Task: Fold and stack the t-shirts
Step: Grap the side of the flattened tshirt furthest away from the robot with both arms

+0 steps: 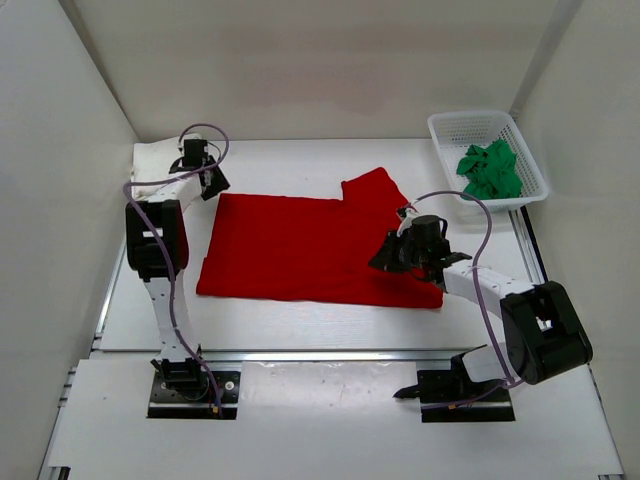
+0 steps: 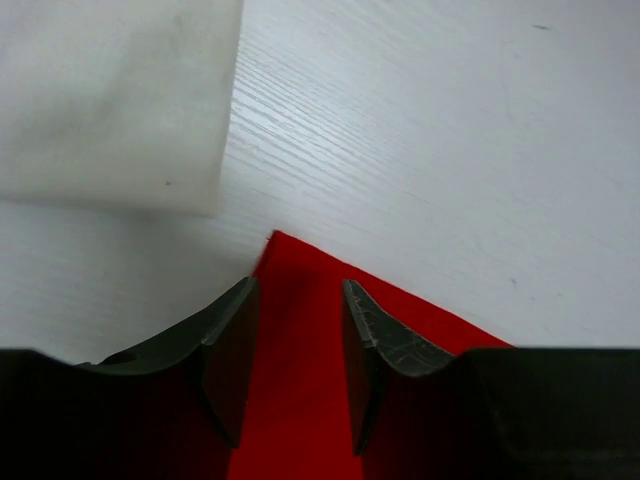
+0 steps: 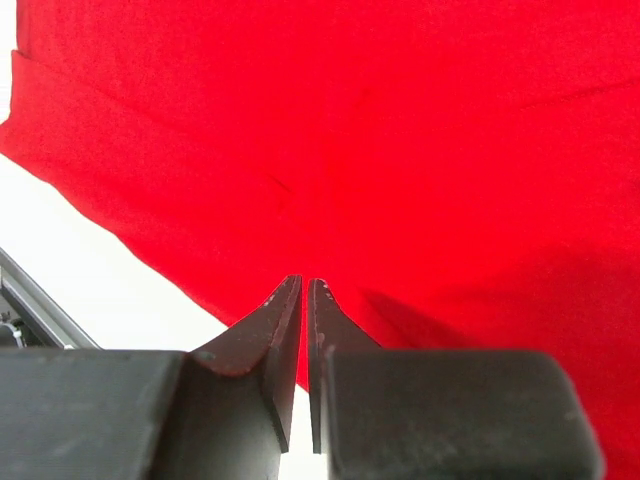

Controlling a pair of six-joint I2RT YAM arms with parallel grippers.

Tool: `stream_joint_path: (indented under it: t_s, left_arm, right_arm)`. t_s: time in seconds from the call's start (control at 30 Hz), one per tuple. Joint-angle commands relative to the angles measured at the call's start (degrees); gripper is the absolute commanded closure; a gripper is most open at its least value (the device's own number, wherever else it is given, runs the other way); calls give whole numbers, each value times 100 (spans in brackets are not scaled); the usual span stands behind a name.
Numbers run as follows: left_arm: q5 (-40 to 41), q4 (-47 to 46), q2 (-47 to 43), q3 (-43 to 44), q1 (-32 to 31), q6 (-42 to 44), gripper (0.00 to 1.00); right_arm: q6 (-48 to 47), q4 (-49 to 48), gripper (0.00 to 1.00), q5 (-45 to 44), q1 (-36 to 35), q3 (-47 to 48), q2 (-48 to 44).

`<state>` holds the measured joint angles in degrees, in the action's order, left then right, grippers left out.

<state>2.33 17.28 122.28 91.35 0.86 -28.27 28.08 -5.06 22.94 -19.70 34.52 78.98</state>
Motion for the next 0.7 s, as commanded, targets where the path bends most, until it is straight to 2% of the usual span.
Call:
stream_joint_path:
  t_s: [0.0, 0.33, 0.53, 0.67]
  left_arm:
    - [382, 741, 234, 549, 19, 375, 51]
    - [444, 1102, 753, 1174, 36, 358, 51]
    - [313, 1155, 841, 1315, -25, 375, 66]
    - [233, 1032, 780, 1201, -7, 357, 73]
  right_arm:
    - [-39, -399, 94, 167, 46, -68, -138]
    - [57, -487, 94, 273, -42, -42, -146]
    - [32, -417, 93, 290, 72, 168, -277]
    - [23, -329, 88, 255, 265, 572, -199]
